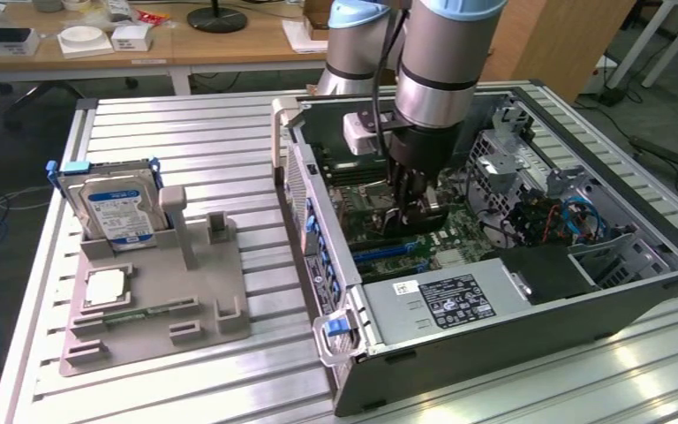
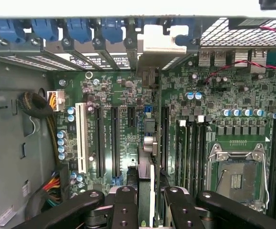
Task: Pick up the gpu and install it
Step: 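Insert the gpu into the slot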
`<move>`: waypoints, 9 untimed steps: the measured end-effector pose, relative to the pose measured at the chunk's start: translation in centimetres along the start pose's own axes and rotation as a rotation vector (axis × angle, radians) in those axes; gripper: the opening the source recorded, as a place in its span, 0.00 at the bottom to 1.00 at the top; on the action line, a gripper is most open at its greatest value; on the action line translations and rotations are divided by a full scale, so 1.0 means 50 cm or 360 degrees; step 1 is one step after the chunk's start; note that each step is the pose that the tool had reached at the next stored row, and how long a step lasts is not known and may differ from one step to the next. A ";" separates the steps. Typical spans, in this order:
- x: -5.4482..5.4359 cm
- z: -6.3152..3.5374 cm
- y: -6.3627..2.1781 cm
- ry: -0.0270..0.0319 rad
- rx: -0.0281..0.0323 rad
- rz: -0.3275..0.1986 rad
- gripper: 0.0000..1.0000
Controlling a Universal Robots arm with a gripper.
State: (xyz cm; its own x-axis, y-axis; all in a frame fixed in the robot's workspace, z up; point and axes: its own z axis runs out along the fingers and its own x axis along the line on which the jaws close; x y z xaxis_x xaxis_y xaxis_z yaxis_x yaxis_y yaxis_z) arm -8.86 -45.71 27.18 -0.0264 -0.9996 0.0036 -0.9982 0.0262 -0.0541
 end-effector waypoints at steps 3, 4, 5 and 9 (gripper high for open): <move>0.000 0.005 0.001 0.00001 0.00000 0.0000 0.26; 0.000 0.007 0.001 0.00001 0.00000 0.0000 0.26; 0.000 0.008 0.002 0.00001 0.00000 0.0000 0.26; 0.000 0.013 0.005 0.00001 0.00000 0.0000 0.26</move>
State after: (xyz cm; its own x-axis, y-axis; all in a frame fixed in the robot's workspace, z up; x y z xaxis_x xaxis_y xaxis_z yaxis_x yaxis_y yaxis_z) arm -9.07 -45.71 26.52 -0.0265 -0.9996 0.0037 -0.9982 0.0263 -0.0541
